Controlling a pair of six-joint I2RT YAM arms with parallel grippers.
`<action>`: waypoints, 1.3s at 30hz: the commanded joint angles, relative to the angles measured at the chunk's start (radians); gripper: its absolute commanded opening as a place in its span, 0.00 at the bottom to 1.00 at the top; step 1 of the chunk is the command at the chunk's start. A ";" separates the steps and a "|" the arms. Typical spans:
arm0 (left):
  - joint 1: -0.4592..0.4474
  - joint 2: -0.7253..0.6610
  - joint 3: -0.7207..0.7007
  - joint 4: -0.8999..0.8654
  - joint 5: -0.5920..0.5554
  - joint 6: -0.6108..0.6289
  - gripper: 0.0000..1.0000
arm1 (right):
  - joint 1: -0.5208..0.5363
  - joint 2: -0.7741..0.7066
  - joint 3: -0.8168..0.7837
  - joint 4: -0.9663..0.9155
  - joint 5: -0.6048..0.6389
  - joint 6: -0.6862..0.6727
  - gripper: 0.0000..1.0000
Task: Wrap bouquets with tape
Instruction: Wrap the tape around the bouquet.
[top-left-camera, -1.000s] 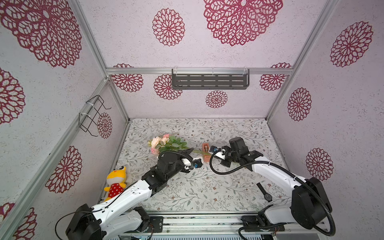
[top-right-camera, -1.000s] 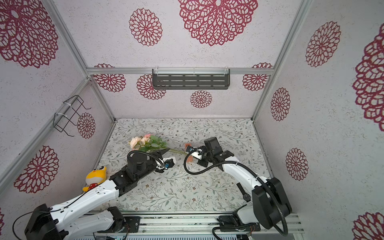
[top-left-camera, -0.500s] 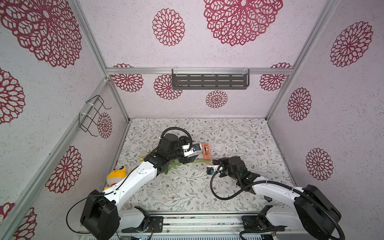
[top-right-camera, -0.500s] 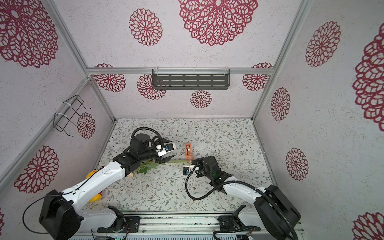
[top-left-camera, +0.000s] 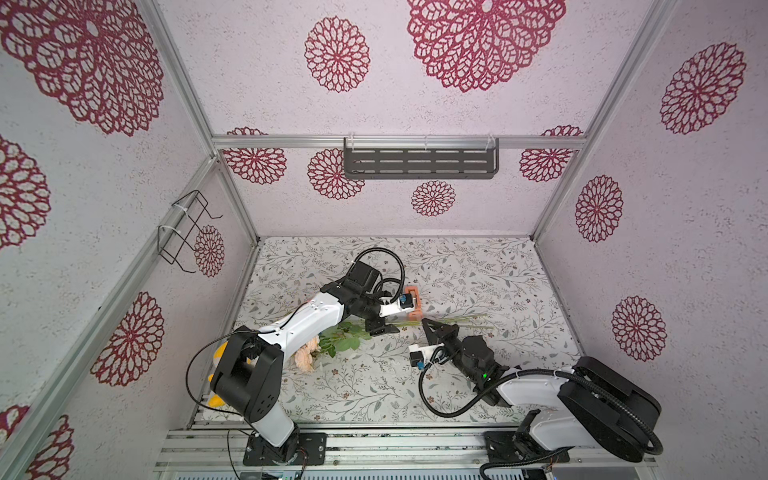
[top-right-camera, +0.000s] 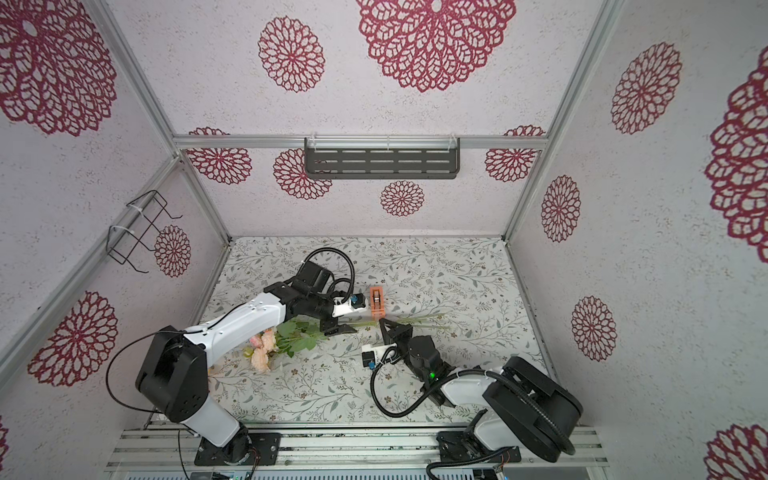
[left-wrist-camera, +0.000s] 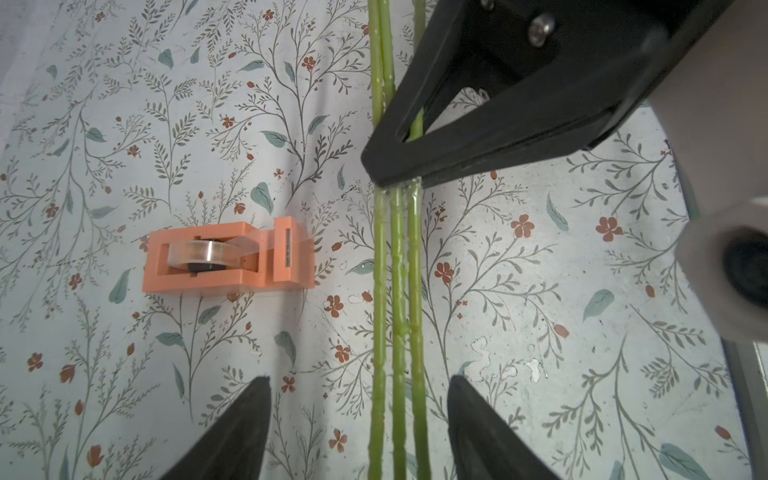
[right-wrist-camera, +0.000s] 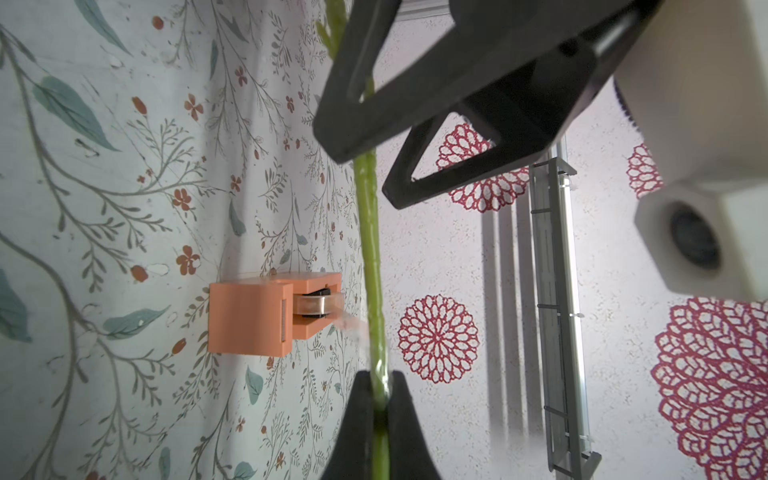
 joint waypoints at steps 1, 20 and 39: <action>0.008 0.042 0.053 -0.136 0.049 0.052 0.64 | 0.019 0.011 -0.004 0.290 0.040 -0.063 0.00; 0.031 -0.012 0.078 -0.129 0.048 0.029 0.00 | 0.079 -0.298 0.305 -0.933 -0.080 0.553 0.99; -0.192 -0.211 -0.273 0.436 -0.542 0.145 0.00 | -0.360 -0.159 0.999 -1.949 -0.632 1.092 0.86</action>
